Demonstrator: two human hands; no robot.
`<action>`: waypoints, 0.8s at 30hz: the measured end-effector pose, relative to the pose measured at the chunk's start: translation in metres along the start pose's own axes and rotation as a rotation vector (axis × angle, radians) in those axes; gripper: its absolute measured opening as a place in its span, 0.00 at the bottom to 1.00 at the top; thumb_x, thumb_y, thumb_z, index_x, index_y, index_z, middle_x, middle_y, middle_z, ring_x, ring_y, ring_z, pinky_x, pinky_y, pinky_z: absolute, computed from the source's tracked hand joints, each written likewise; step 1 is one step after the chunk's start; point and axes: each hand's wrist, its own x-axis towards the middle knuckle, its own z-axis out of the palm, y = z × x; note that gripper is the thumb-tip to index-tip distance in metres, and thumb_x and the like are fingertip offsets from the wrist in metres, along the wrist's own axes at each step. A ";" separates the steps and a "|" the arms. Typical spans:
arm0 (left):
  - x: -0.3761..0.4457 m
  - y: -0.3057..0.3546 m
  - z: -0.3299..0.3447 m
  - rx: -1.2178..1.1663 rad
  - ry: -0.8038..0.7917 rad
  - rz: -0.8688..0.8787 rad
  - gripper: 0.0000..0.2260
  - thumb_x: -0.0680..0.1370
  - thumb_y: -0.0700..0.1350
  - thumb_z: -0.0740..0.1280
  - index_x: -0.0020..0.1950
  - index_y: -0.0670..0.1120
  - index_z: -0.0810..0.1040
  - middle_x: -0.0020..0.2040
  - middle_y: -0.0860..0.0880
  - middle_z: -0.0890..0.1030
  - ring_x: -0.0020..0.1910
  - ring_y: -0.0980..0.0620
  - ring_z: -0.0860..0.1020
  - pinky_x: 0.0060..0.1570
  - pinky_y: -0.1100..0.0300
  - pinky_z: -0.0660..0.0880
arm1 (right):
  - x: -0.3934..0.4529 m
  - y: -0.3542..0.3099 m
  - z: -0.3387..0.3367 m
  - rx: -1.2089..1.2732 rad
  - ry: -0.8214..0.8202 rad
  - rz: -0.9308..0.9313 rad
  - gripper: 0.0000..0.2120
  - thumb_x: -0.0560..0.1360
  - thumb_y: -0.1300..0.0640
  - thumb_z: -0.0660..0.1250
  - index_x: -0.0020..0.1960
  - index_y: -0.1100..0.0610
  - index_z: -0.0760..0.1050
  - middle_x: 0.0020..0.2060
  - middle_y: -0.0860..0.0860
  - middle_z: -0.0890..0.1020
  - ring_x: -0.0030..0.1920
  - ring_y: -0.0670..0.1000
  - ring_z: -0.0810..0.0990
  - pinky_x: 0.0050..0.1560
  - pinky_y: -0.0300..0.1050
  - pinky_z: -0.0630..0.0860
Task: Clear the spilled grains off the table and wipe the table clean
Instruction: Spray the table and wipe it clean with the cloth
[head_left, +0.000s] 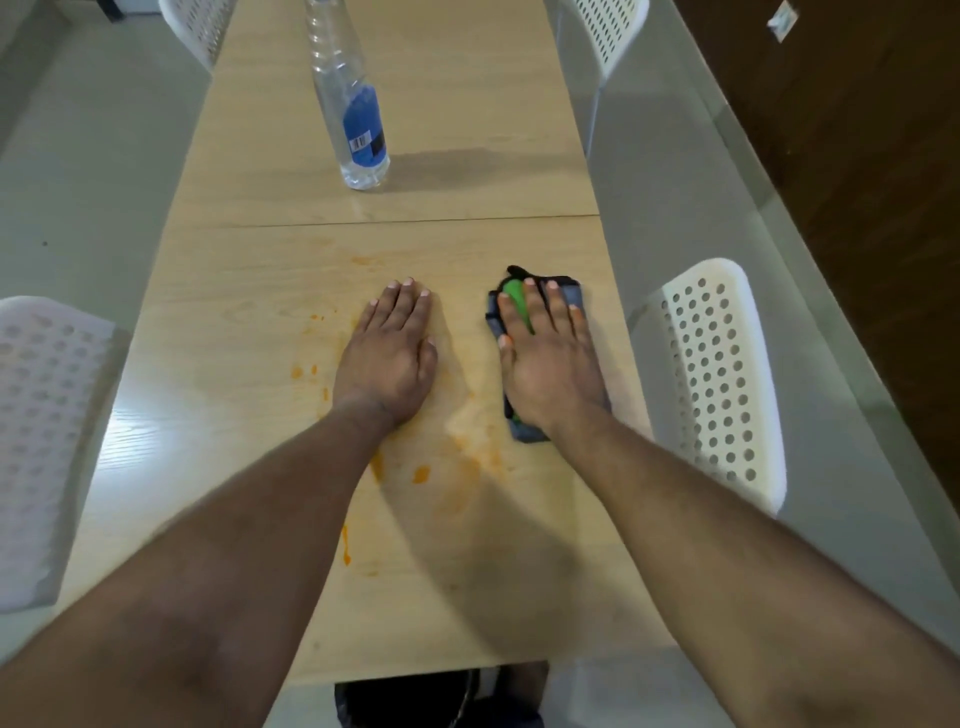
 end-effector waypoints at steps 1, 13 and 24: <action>-0.003 0.001 0.000 -0.009 0.000 -0.005 0.33 0.82 0.57 0.43 0.86 0.45 0.54 0.86 0.45 0.53 0.86 0.47 0.48 0.84 0.50 0.46 | -0.009 -0.008 0.002 -0.001 0.000 -0.027 0.28 0.87 0.45 0.47 0.86 0.47 0.50 0.86 0.51 0.51 0.85 0.56 0.46 0.84 0.58 0.48; -0.135 -0.016 0.006 -0.001 -0.001 0.059 0.29 0.86 0.57 0.47 0.86 0.47 0.54 0.87 0.48 0.50 0.86 0.51 0.46 0.83 0.48 0.49 | -0.147 0.026 0.001 0.001 -0.038 -0.055 0.28 0.87 0.45 0.43 0.86 0.46 0.49 0.86 0.49 0.49 0.85 0.52 0.43 0.84 0.57 0.49; -0.133 -0.014 0.005 0.017 0.017 0.041 0.30 0.85 0.57 0.46 0.87 0.47 0.53 0.87 0.48 0.51 0.85 0.51 0.47 0.84 0.50 0.48 | -0.146 -0.040 0.013 -0.001 -0.025 -0.043 0.28 0.87 0.45 0.46 0.86 0.46 0.48 0.86 0.51 0.47 0.85 0.55 0.43 0.84 0.58 0.48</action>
